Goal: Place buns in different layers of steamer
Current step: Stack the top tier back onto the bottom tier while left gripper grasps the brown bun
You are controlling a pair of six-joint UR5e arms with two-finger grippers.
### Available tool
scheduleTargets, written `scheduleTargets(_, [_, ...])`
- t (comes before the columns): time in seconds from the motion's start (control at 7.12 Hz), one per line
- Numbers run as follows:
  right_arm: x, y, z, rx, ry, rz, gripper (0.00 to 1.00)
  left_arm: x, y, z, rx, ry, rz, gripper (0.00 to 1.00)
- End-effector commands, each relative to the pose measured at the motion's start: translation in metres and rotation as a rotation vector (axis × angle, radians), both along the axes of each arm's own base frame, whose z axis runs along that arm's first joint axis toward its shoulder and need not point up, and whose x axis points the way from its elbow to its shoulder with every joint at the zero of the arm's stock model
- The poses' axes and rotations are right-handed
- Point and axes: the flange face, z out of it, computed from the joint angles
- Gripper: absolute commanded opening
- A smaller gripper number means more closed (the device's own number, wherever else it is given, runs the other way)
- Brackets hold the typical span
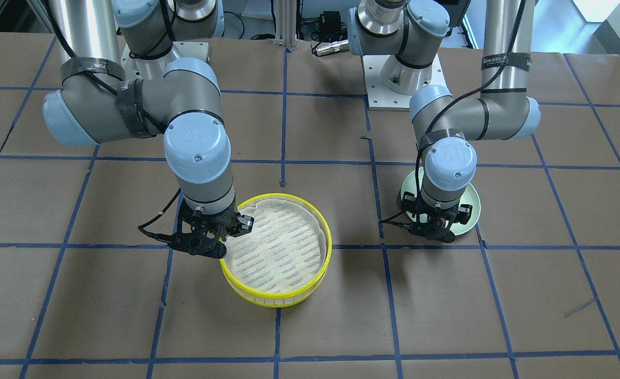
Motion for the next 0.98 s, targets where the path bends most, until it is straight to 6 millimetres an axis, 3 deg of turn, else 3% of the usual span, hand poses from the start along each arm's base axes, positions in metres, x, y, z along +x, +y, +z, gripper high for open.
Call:
scheduleTargets(0.0, [0.0, 0.002, -0.003, 0.008, -0.004, -0.01, 0.07, 0.005, -0.002, 0.006, -0.002, -0.06, -0.013, 0.14])
scheduleTargets(0.14, [0.0, 0.003, -0.004, 0.012, -0.003, -0.01, 0.07, 0.006, -0.006, 0.014, -0.025, -0.059, -0.01, 0.07])
scheduleTargets(0.28, [0.0, 0.002, -0.004, 0.012, -0.004, -0.011, 0.07, 0.002, -0.014, 0.029, -0.07, -0.052, -0.013, 0.06])
scheduleTargets(0.56, [0.004, 0.003, -0.004, 0.018, -0.034, -0.016, 0.08, -0.027, -0.033, 0.091, -0.2, 0.009, -0.04, 0.06])
scheduleTargets(0.84, [0.013, 0.007, -0.006, 0.017, -0.027, 0.015, 0.08, -0.067, -0.025, 0.148, -0.226, 0.091, -0.008, 0.06])
